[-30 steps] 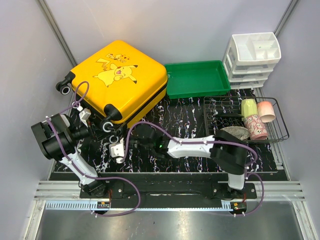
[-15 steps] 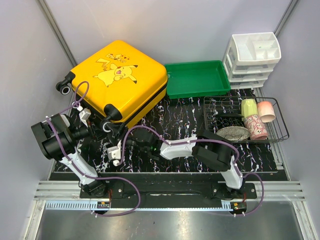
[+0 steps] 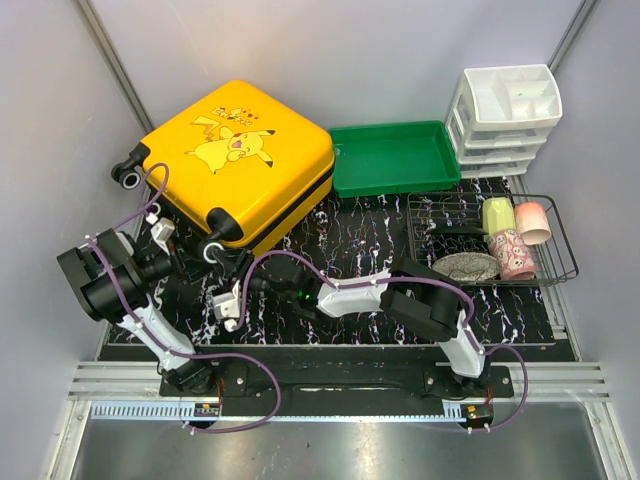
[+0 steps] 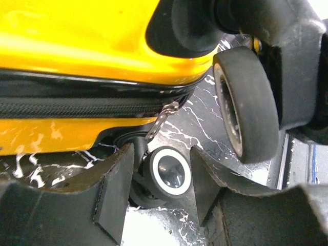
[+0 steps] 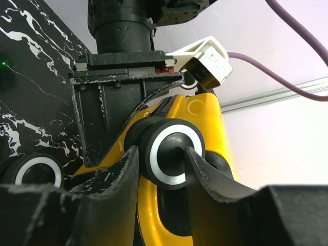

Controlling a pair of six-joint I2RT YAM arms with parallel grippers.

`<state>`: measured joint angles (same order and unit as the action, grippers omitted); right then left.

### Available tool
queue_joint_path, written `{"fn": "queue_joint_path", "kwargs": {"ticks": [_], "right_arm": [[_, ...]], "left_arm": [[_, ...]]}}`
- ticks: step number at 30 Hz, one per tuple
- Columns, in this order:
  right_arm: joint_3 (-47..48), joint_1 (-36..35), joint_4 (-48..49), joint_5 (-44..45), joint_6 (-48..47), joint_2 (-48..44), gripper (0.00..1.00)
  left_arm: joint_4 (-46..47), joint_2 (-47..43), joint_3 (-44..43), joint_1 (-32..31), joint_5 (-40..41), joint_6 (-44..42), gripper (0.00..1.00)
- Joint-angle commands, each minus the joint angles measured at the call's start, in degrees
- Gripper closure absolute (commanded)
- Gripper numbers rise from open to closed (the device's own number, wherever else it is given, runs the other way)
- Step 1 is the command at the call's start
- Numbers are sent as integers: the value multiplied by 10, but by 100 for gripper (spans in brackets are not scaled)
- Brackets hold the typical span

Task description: Open, take out, and arrange the luggage

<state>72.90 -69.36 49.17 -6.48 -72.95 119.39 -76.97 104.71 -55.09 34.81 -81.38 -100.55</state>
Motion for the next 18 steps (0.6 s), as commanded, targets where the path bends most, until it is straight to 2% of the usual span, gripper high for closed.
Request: {"fn": "queue_joint_path", "kwargs": {"ticks": [1, 11, 18], "right_arm": [[45, 25, 41, 25, 1, -30, 61], [43, 32, 23, 38, 17, -60, 67], [48, 38, 8, 47, 29, -67, 73]], "left_arm": [[-118, -13, -12, 29, -110, -27, 48], [-118, -7, -11, 32, -108, -21, 48], [-118, -11, -6, -3, -112, -35, 48]]}}
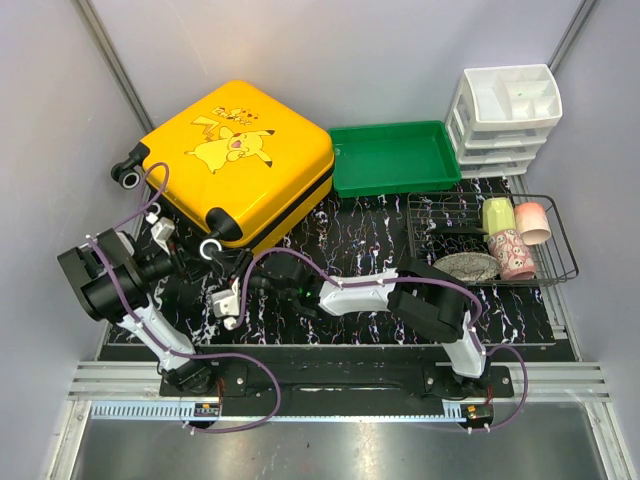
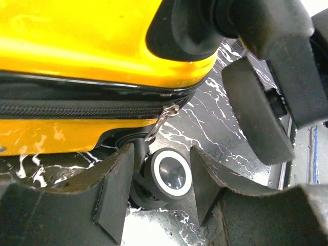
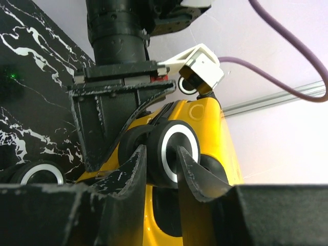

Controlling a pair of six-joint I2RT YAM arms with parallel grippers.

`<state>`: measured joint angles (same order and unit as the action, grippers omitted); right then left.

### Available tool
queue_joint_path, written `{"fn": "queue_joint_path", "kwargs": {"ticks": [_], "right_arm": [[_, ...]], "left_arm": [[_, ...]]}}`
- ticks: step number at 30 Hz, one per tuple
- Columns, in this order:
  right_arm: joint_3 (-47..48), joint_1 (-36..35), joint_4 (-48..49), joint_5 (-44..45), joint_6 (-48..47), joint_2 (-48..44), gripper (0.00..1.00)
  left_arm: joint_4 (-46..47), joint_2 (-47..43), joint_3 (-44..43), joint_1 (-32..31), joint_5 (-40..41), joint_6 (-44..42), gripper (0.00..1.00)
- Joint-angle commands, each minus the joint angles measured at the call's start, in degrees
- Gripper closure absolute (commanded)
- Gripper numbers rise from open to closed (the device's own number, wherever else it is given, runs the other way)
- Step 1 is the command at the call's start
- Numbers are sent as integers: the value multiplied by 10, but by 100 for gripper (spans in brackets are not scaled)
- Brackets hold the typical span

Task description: Open, take out, and arrange the luggage

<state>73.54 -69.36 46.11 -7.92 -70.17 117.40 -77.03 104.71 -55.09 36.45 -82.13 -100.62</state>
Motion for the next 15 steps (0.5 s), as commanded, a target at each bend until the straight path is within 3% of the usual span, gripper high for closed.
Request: {"fn": "queue_joint_path", "kwargs": {"ticks": [1, 13, 15], "right_arm": [[42, 40, 39, 63, 2, -46, 72], [56, 44, 21, 62, 7, -47, 71], [57, 44, 21, 61, 7, -46, 72]], "left_arm": [[-117, -8, -10, -23, -109, -34, 49], [-117, 19, -40, -53, -139, -37, 55], [-117, 20, -43, -58, -140, -34, 60]]}}
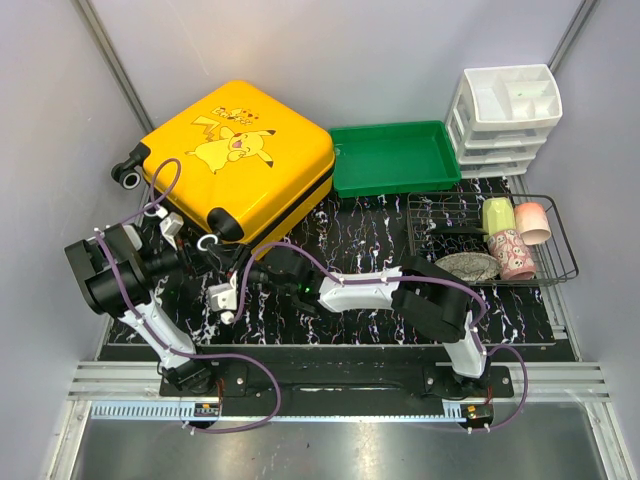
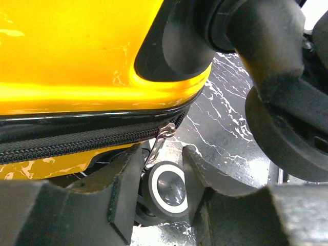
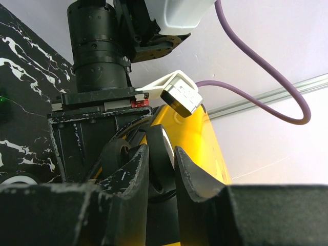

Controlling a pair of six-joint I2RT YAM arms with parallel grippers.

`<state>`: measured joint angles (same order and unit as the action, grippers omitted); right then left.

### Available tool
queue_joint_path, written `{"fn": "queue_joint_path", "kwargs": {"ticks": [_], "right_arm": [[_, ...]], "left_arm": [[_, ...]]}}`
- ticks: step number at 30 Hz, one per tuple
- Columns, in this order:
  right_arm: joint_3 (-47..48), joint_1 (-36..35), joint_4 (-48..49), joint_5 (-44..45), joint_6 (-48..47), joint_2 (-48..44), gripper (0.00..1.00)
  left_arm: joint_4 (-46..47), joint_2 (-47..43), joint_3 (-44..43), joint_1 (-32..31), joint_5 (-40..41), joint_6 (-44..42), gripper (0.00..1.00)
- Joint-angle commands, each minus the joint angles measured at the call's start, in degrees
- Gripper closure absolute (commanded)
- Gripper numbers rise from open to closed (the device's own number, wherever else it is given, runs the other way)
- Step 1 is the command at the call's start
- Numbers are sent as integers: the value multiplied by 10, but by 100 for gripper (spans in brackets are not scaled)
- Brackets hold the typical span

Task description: Open, take out, and arrange the luggage

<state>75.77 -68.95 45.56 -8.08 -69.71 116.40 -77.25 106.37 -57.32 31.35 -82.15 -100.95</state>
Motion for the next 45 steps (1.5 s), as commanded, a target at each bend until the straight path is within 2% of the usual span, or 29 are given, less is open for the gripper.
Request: {"fn": "queue_joint_path", "kwargs": {"ticks": [1, 2, 3, 9, 12, 17, 22, 37, 40, 42, 43, 44, 45], "right_arm": [[35, 40, 26, 61, 2, -35, 71], [36, 39, 26, 62, 2, -35, 71], [35, 40, 26, 61, 2, -35, 71], [36, 40, 26, 63, 2, -34, 71], [33, 41, 28, 64, 2, -35, 71], [26, 43, 26, 65, 1, -38, 71], [24, 46, 27, 69, 1, -37, 72], [17, 53, 24, 76, 11, -43, 72], [19, 53, 23, 75, 12, -41, 72], [20, 54, 23, 75, 12, -40, 72], [21, 54, 23, 75, 12, -41, 72], [20, 53, 23, 75, 12, -40, 72], [21, 54, 23, 75, 12, -40, 72]], "left_arm": [[-115, 4, -22, -7, -140, -29, 64], [-115, 6, -22, -7, -142, -27, 69], [-115, 7, -23, -7, -142, -23, 79], [-115, 3, -18, -7, -143, -21, 86], [-116, -3, -5, -1, -143, -20, 100], [-116, -32, 25, 56, -137, -34, 100], [-117, -52, 10, 109, -119, -35, 100], [-115, 4, -116, 119, -19, 51, 100], [-93, 25, -145, 118, -2, 101, 100], [-17, 23, -153, 117, 22, 202, 100], [35, 14, -149, 115, 36, 267, 100], [170, -19, -124, 114, 71, 410, 100], [250, -43, -103, 108, 99, 487, 100]]}}
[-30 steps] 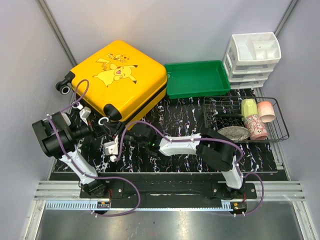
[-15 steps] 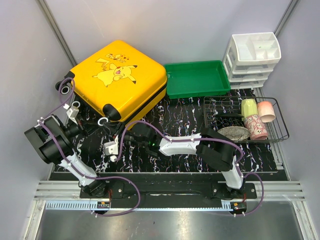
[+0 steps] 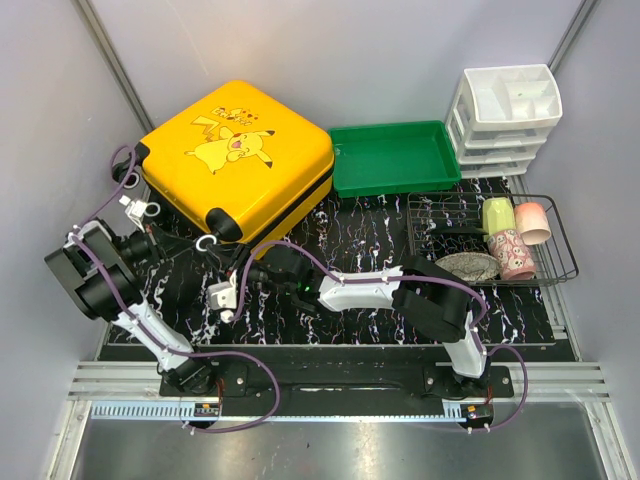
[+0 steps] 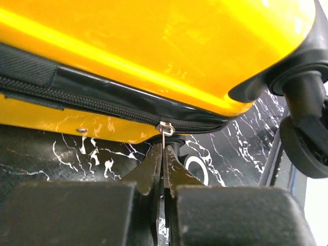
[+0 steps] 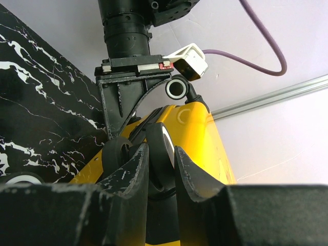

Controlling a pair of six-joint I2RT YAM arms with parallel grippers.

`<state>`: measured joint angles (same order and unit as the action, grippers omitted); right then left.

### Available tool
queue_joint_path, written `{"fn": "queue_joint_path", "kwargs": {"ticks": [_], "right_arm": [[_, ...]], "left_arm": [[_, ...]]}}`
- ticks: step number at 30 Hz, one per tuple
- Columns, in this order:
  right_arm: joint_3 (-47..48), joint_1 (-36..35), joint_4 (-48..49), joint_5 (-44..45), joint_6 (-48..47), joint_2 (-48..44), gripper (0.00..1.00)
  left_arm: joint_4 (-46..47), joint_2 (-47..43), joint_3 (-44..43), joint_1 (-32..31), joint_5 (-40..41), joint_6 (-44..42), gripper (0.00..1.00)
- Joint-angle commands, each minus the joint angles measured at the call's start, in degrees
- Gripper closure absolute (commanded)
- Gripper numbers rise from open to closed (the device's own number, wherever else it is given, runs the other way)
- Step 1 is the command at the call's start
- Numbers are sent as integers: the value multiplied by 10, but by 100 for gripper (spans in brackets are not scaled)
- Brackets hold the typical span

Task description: Open, take out, and arrange the luggage

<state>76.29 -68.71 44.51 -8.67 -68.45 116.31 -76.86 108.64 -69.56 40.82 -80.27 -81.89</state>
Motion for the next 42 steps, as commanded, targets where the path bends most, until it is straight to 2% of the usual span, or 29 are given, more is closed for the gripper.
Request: {"fn": "queue_joint_path", "kwargs": {"ticks": [1, 2, 3, 7, 11, 15, 20, 28, 34, 39, 42], "right_arm": [[14, 51, 34, 80, -1, -40, 72], [14, 51, 34, 80, -1, -40, 72], [14, 51, 34, 81, -1, -41, 72], [11, 51, 36, 81, -1, -41, 72], [7, 52, 35, 81, -2, -45, 72], [-4, 54, 37, 83, -3, -53, 73], [-11, 58, 37, 83, -1, -58, 73], [-45, 64, 43, 84, 1, -79, 73], [-70, 67, 41, 83, 8, -99, 74], [-115, 67, 33, 83, 24, -130, 73], [-137, 67, 7, 106, 57, -162, 66]], "left_arm": [[318, -92, 43, 2, 114, 354, 100], [424, -141, 87, -6, 175, 427, 100], [455, -157, 101, -8, 187, 444, 100], [484, -170, 103, -23, 221, 470, 100], [563, -191, 114, -21, 244, 526, 100], [594, -197, 99, -22, 281, 533, 100], [601, -174, 57, -20, 324, 517, 100], [597, -163, 22, 14, 314, 505, 100], [545, -158, 7, 58, 308, 466, 100], [483, -171, 11, 66, 298, 385, 100], [451, -185, 16, 71, 296, 353, 100]]}}
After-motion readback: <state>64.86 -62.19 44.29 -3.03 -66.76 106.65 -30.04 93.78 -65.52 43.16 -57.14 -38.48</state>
